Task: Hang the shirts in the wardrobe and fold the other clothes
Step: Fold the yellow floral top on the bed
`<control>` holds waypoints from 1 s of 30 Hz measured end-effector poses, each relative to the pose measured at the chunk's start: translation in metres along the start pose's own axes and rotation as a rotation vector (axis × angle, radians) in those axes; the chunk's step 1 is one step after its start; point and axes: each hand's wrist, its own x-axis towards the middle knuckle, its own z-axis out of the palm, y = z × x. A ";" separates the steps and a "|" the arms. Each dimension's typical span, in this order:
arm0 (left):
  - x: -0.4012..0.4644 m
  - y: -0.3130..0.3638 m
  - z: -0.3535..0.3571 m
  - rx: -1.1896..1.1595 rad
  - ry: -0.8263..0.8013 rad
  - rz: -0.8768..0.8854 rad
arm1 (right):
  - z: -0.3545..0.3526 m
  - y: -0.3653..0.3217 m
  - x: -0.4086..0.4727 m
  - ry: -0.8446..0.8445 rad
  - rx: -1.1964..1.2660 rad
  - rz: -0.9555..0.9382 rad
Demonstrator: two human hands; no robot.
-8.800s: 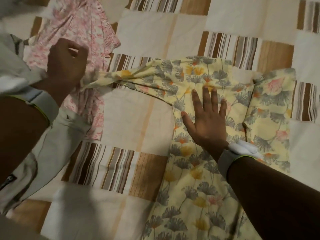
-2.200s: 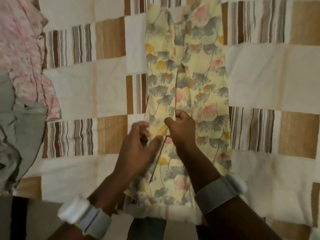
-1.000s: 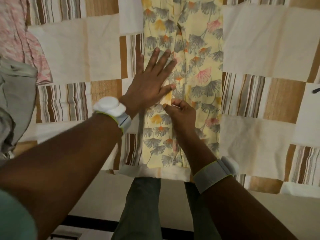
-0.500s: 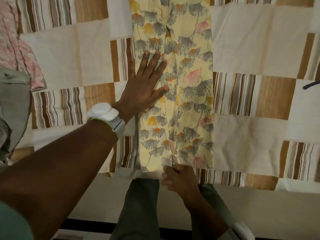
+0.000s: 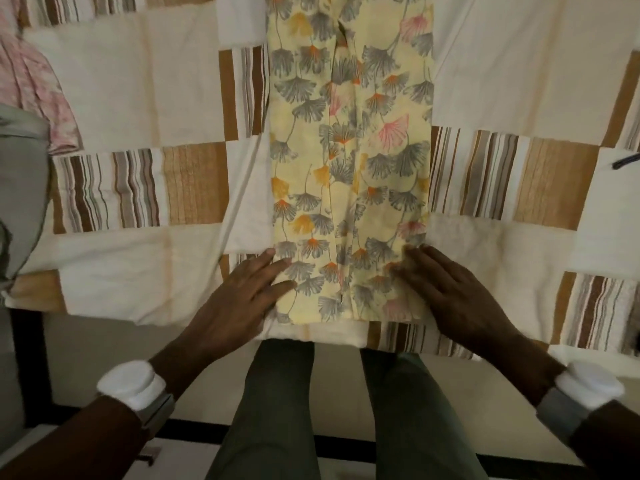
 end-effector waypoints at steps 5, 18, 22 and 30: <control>0.029 -0.002 -0.014 0.101 0.073 0.034 | -0.005 0.004 0.014 0.052 -0.117 -0.096; 0.097 -0.024 -0.105 -0.548 -0.014 0.123 | -0.096 -0.002 0.100 -0.147 0.896 -0.183; 0.148 -0.013 -0.172 -1.317 0.389 -0.292 | -0.155 -0.005 0.154 0.052 1.438 0.015; 0.226 -0.087 -0.140 -1.708 0.320 -0.754 | -0.155 0.039 0.246 0.316 1.441 0.750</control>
